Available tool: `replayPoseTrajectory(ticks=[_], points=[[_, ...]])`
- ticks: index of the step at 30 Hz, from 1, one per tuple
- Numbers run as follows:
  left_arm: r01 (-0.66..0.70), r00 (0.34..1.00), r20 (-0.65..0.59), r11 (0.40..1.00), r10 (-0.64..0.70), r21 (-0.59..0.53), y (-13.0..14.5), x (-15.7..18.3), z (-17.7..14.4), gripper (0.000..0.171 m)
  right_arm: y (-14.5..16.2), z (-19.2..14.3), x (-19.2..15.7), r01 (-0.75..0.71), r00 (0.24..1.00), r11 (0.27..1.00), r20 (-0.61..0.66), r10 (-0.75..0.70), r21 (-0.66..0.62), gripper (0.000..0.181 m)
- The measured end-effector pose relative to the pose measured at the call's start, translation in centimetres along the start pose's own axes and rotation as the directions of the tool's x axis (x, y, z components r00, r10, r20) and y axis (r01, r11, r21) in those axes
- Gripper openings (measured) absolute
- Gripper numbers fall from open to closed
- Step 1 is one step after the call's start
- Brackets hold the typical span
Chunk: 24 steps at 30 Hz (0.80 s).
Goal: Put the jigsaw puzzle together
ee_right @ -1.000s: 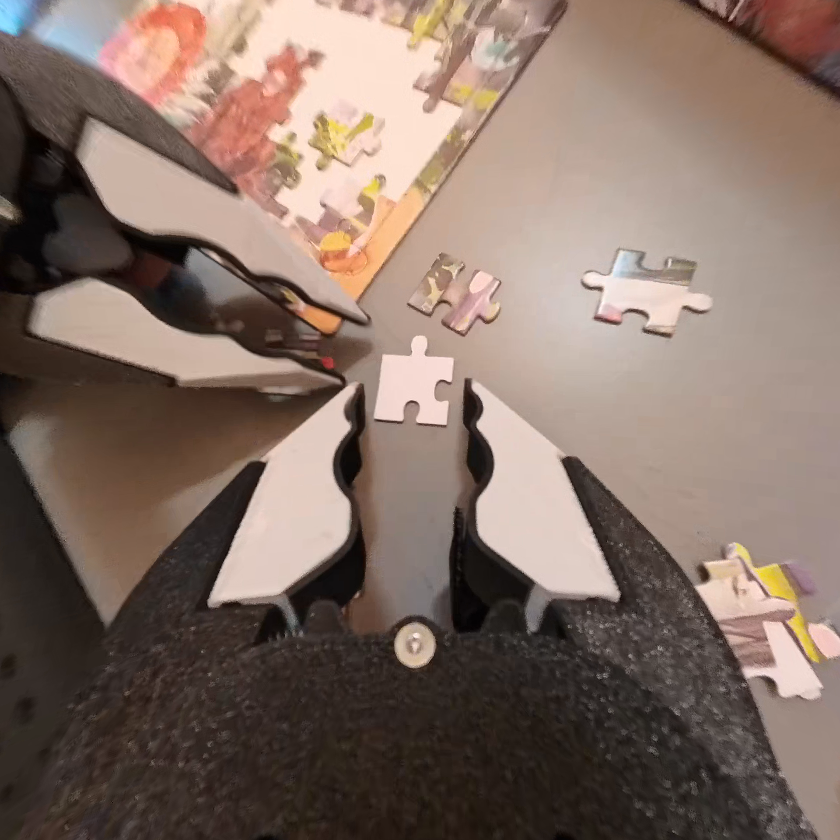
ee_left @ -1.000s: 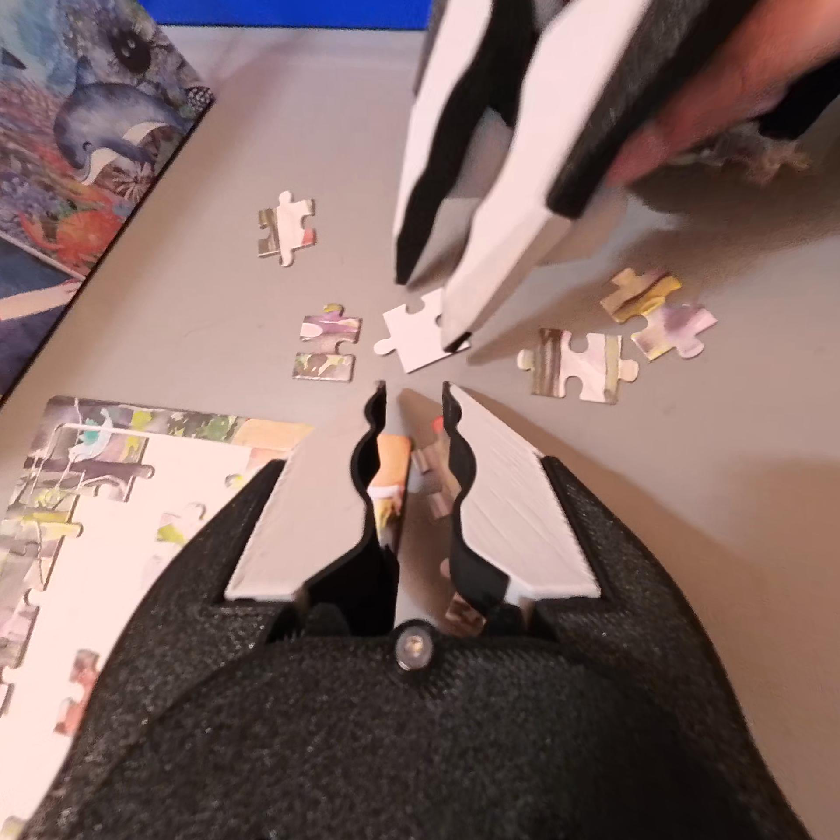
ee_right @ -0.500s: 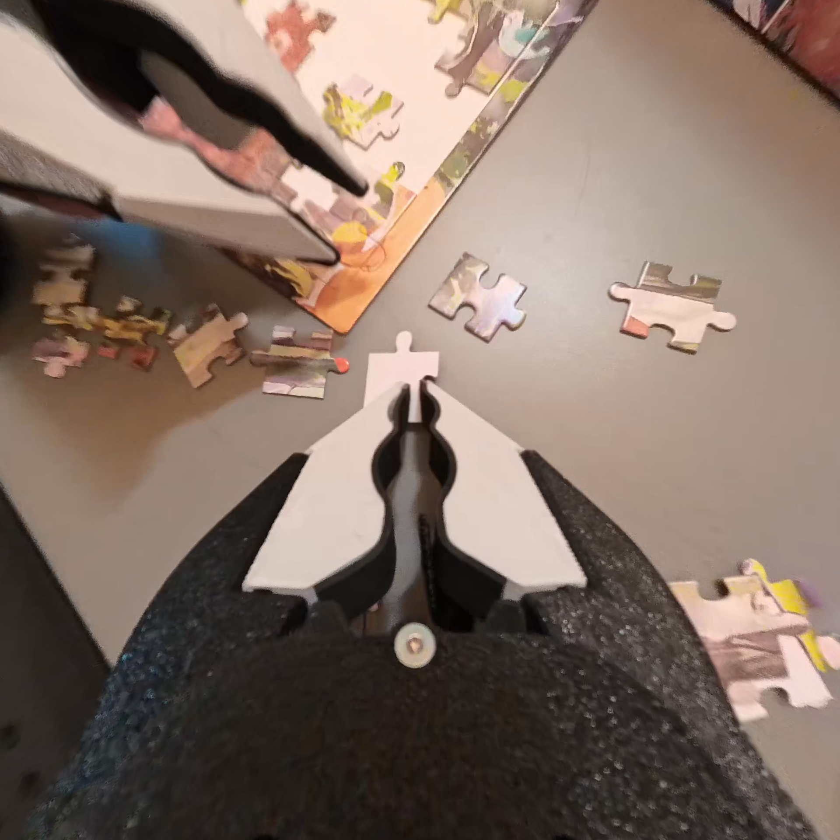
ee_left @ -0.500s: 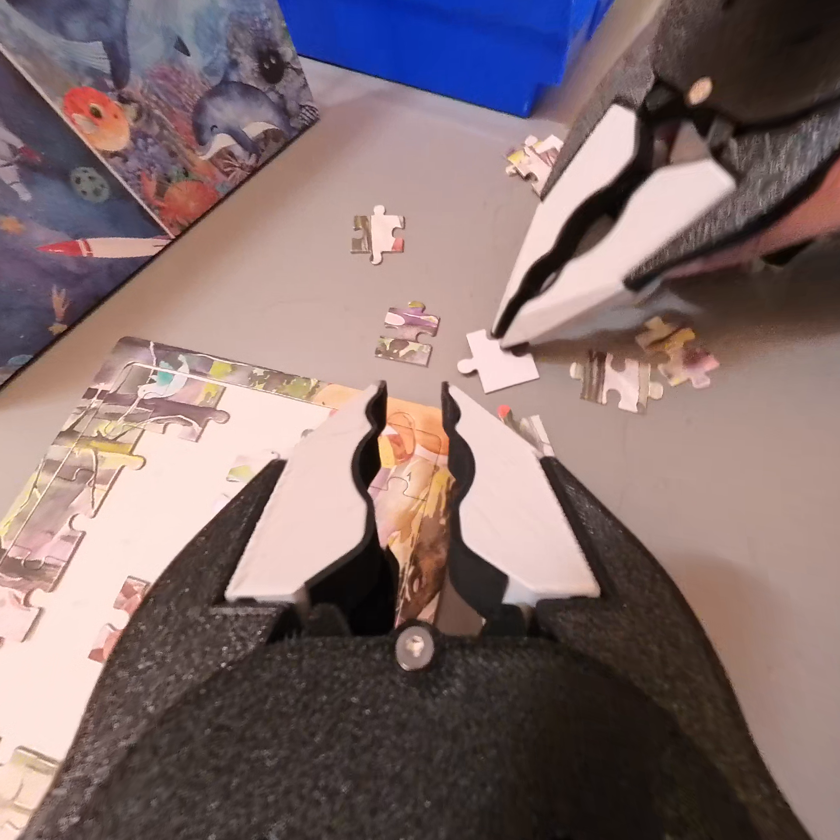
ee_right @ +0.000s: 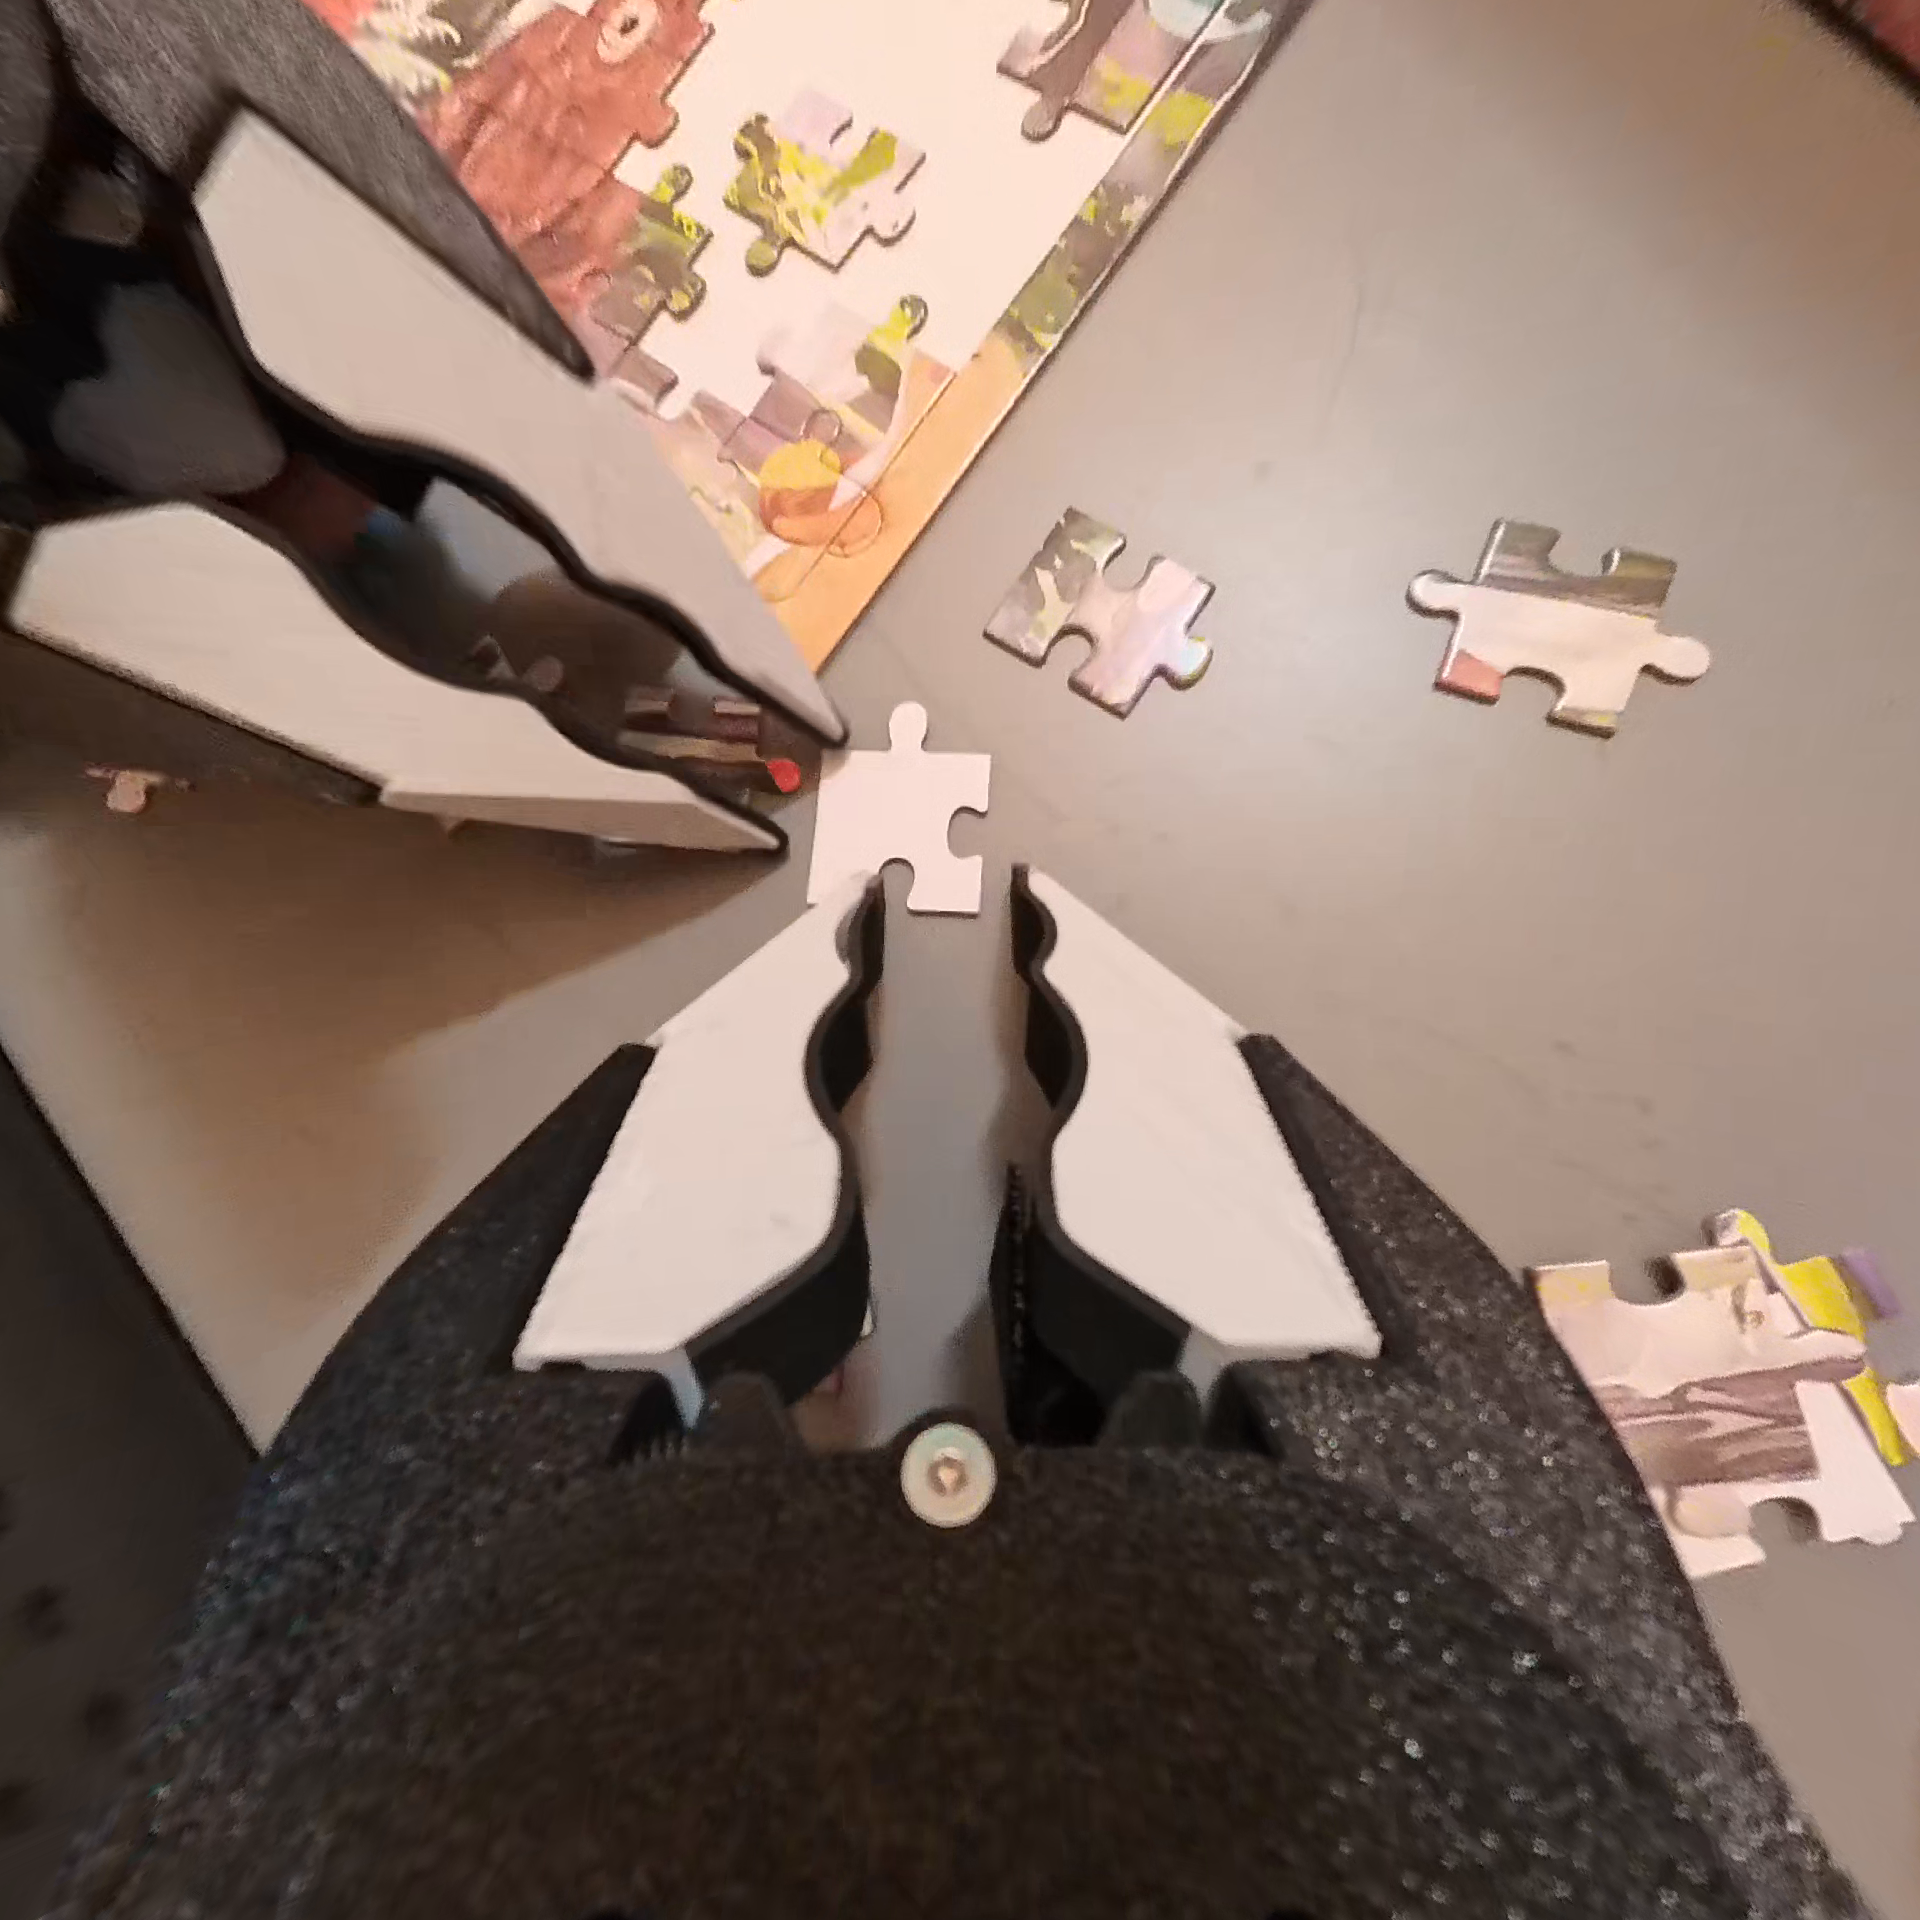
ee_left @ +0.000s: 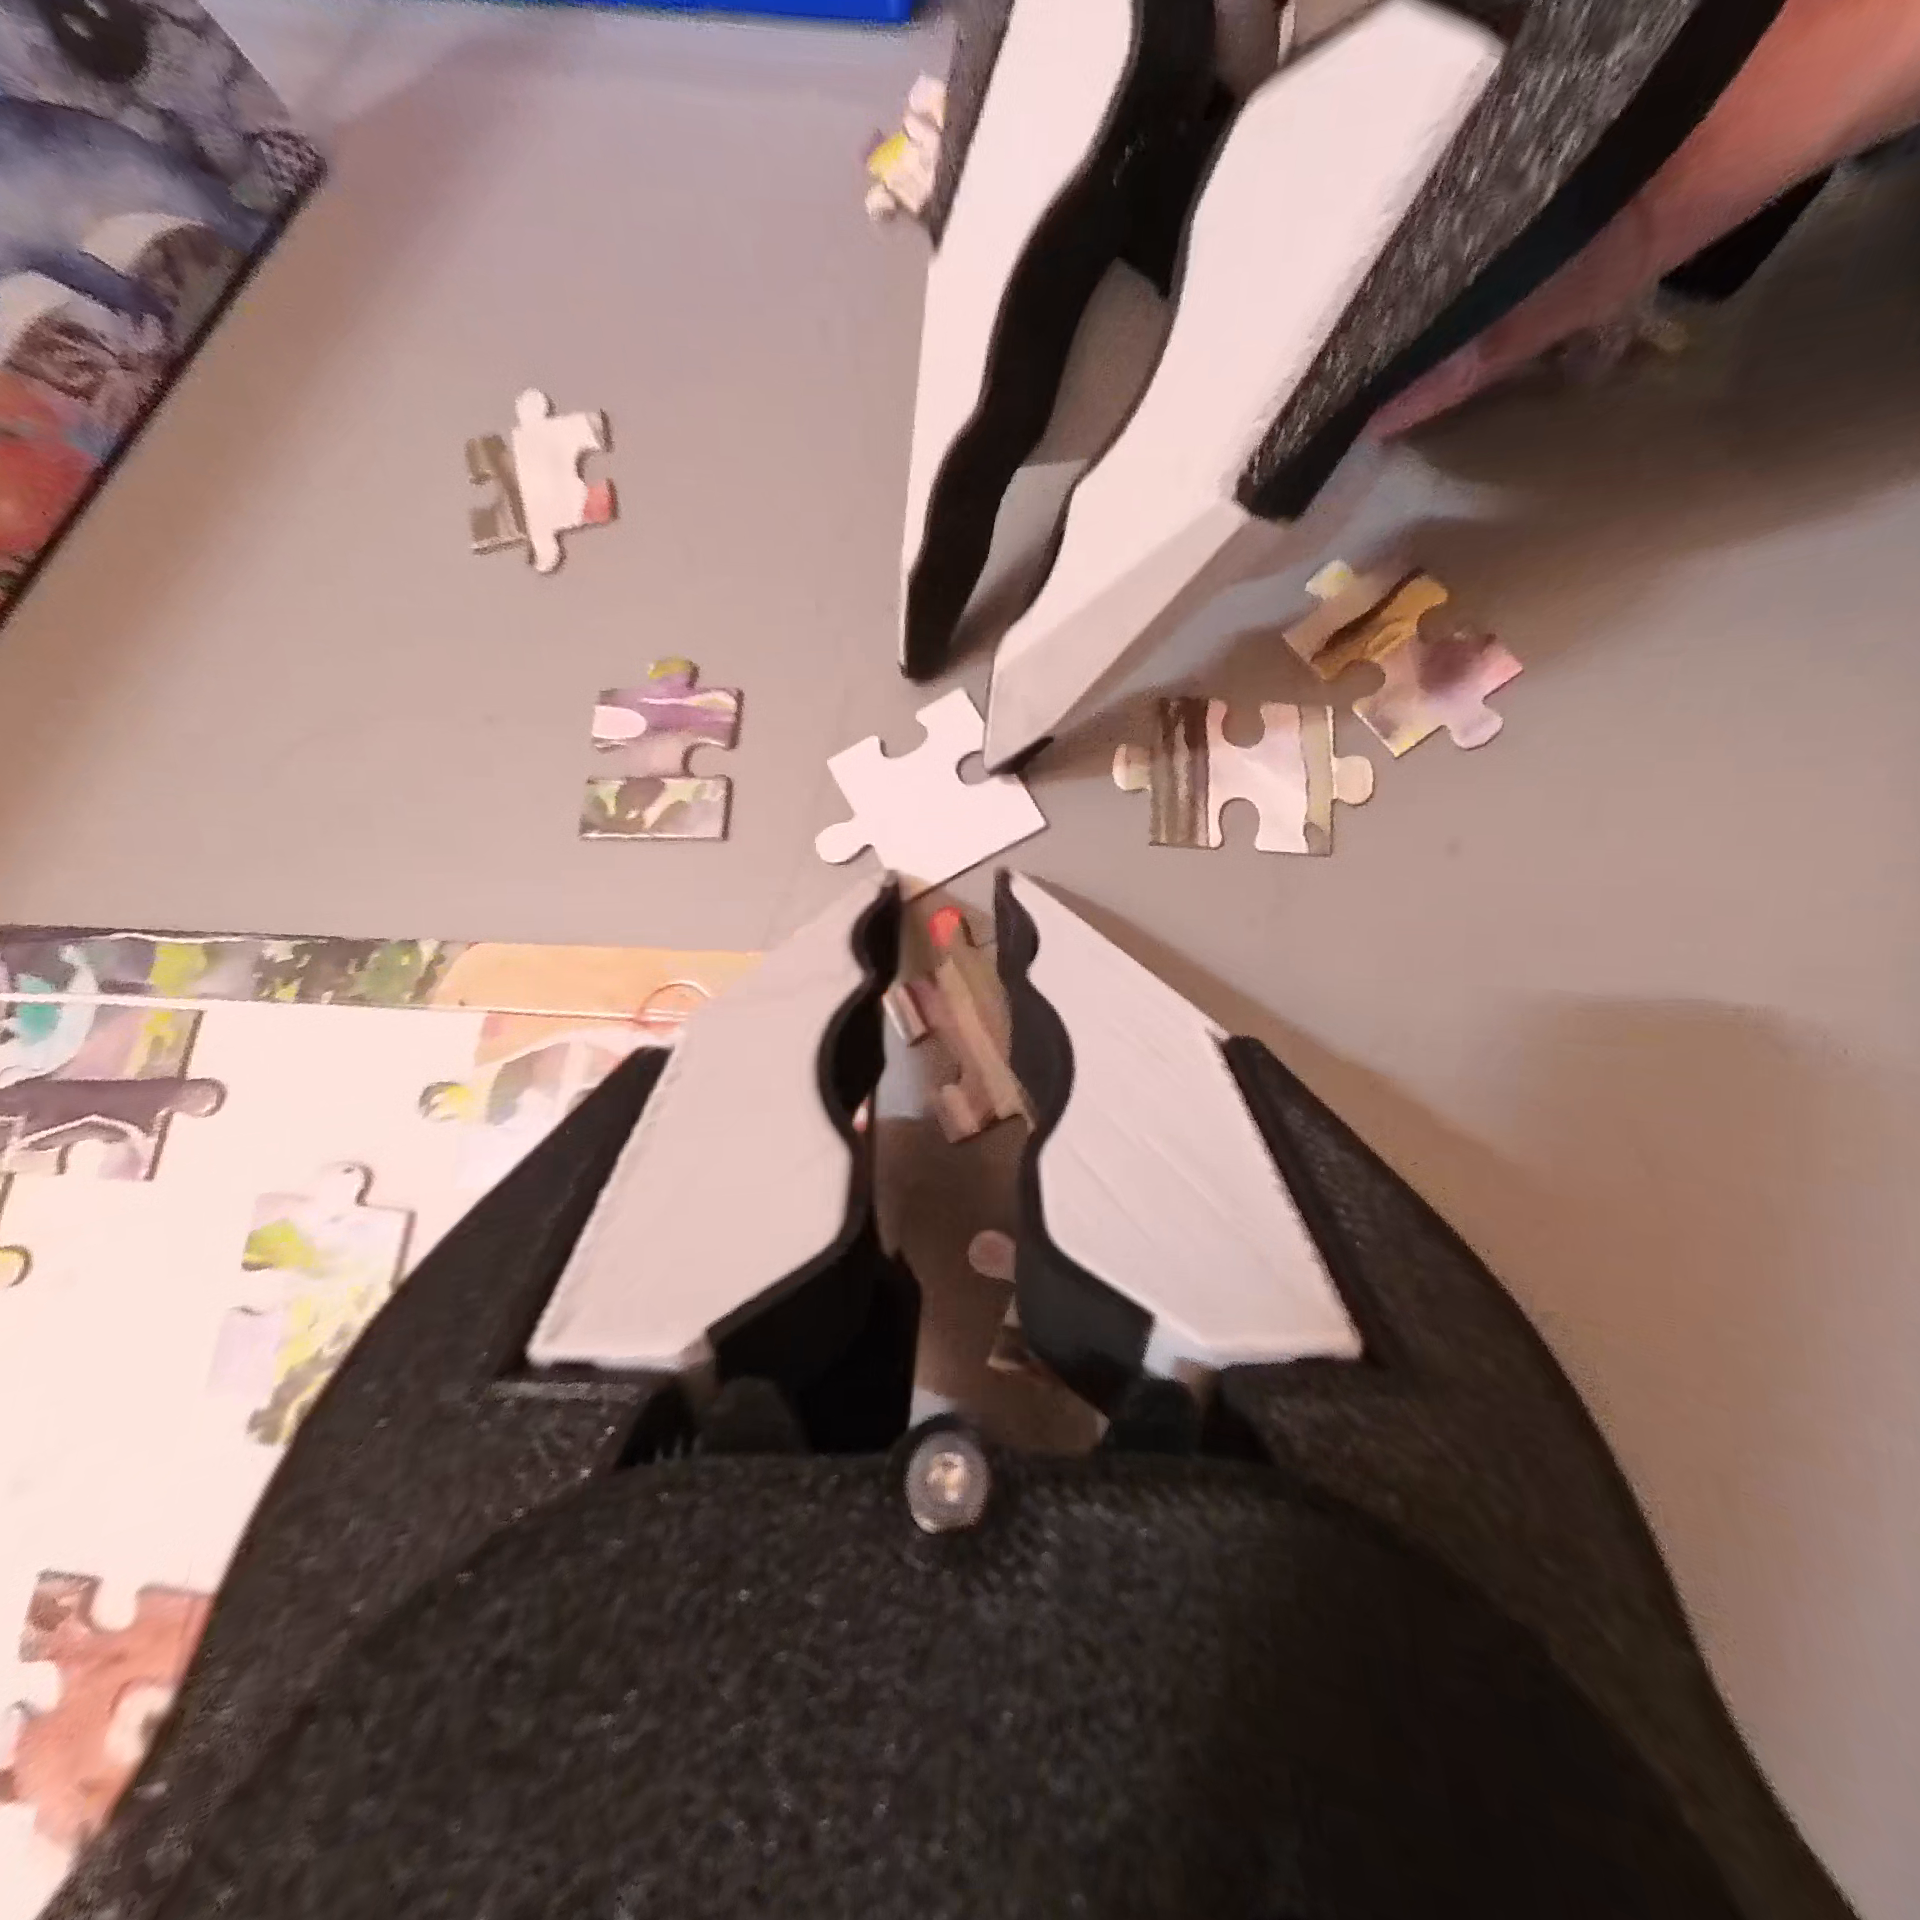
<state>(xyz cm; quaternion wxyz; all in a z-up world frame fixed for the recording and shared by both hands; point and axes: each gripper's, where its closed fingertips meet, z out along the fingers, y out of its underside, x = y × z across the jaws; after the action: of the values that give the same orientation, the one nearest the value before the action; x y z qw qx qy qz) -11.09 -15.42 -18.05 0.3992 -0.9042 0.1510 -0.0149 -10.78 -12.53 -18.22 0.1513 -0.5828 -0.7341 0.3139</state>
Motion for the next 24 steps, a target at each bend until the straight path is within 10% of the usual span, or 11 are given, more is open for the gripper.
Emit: replayPoseTrajectory(ticks=[24], points=[[0.114, 0.993, -0.04, 0.993, -0.115, -0.014, 0.4, -0.1, -0.1, 0.019, -2.0, -2.2, -6.1, -0.21, 0.911, 0.965, 0.389, 0.136, 0.154, 0.035]])
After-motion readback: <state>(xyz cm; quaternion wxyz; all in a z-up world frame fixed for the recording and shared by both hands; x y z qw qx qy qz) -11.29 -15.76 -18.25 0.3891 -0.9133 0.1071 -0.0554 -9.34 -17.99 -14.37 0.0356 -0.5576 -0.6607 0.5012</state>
